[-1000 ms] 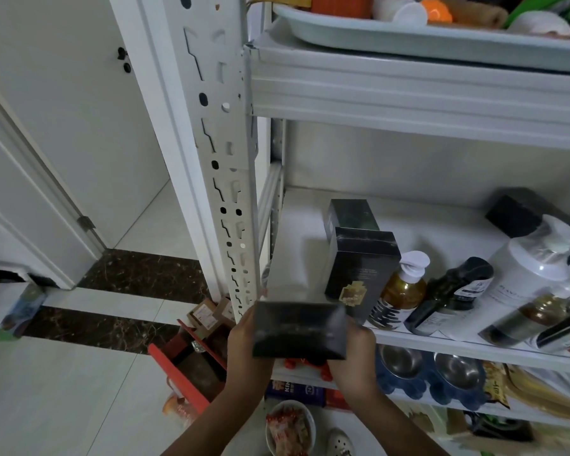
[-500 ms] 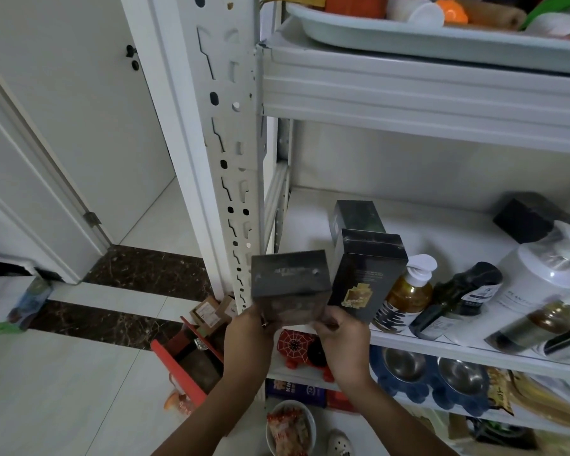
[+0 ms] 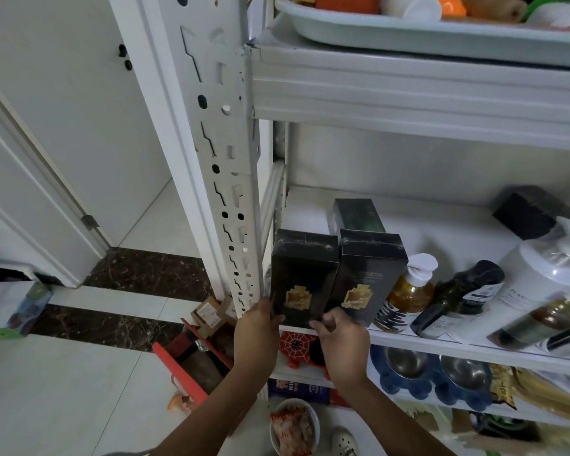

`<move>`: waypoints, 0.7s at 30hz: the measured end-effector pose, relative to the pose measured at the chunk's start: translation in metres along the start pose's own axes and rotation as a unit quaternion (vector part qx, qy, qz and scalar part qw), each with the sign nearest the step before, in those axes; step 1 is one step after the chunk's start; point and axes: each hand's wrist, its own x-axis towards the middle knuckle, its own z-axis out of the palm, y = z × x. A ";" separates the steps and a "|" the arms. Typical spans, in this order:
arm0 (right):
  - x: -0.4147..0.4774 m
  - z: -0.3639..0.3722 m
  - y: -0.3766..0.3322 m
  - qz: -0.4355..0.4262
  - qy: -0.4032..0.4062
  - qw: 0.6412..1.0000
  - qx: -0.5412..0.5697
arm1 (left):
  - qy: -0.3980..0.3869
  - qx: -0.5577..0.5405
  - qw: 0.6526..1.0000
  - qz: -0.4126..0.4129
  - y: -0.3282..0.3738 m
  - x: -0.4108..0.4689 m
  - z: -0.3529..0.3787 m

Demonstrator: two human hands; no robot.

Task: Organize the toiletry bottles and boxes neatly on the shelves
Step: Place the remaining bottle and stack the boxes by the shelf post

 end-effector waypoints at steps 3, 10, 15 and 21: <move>0.000 0.003 0.004 -0.016 0.004 1.000 -0.022 | 0.002 0.005 1.000 -0.012 0.004 -0.002 0.003; 0.003 -0.030 -0.001 -0.266 0.108 0.958 0.008 | 0.020 -0.017 1.000 -0.009 0.003 -0.003 0.009; 0.041 -0.118 -0.077 -0.425 0.133 0.895 0.013 | 0.031 -0.023 0.999 0.002 -0.003 -0.002 0.014; 0.100 -0.152 -0.126 -0.271 -0.267 0.903 -0.198 | 0.040 -0.025 0.999 -0.007 0.001 -0.004 0.016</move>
